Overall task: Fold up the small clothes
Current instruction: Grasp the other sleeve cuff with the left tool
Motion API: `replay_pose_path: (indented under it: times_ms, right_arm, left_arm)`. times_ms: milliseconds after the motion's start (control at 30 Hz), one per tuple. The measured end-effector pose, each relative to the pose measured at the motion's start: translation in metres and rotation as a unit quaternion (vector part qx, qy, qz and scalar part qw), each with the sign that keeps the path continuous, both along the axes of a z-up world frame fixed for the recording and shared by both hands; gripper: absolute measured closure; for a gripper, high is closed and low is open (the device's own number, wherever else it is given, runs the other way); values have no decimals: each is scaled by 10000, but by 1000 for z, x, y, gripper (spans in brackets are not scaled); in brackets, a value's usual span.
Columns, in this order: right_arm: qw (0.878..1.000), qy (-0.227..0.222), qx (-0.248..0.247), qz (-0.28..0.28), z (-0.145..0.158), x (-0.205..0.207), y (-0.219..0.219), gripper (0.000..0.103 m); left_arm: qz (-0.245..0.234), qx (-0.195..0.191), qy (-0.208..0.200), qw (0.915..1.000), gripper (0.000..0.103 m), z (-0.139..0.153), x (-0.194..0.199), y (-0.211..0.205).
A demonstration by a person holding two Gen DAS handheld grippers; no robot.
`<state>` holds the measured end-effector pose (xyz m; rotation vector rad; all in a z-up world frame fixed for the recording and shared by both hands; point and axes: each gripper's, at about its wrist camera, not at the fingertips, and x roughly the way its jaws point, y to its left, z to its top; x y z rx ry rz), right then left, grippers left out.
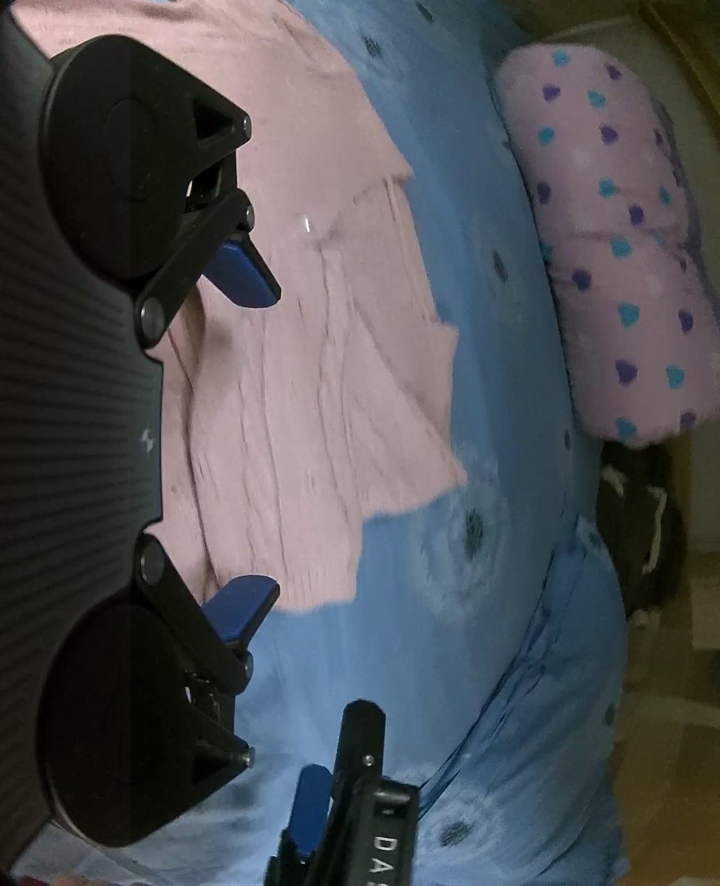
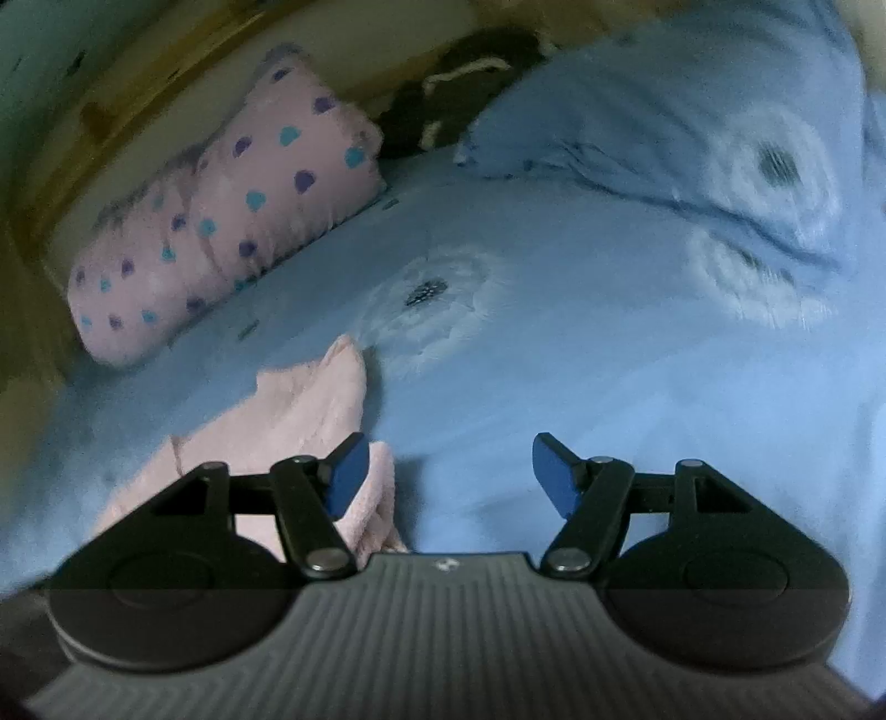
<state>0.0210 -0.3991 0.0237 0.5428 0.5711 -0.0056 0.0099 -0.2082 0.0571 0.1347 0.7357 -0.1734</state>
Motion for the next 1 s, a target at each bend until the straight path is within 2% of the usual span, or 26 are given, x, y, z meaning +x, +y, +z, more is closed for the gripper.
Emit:
replay_pose_path:
  times_ms: [100, 200, 333, 367, 433, 500, 600, 733, 1000]
  right_arm:
    - [9992, 137, 319, -193, -5, 3, -14, 35]
    - [9990, 189, 356, -188, -6, 3, -17, 35]
    - [9993, 217, 275, -159, -5, 3, -16, 35]
    - [9993, 218, 240, -170, -4, 4, -15, 35]
    - [9995, 188, 185, -160, -3, 4, -13, 35]
    - [9997, 150, 173, -108, -2, 5, -11, 35]
    - [9998, 139, 154, -49, -2, 5, -10, 35]
    - [9997, 104, 199, -41, -2, 5, -10, 35]
    - [9997, 85, 200, 57, -2, 6, -4, 35]
  left_arm:
    - [-137, 107, 113, 9998, 0, -10, 11, -22]
    - [-293, 392, 210, 9986, 0, -18, 23, -41]
    - [-258, 798, 283, 9961, 0, -32, 37, -55]
    - [-245, 923, 241, 9951, 5, -35, 38, -56]
    - [-306, 881, 153, 9955, 22, -37, 35, -55]
    - [-383, 572, 180, 9975, 54, -34, 31, -49]
    - [-329, 262, 76, 9991, 76, -26, 25, -38]
    - [-153, -113, -174, 9997, 85, -6, 17, -16]
    - [510, -254, -715, 9958, 86, 31, 6, 59]
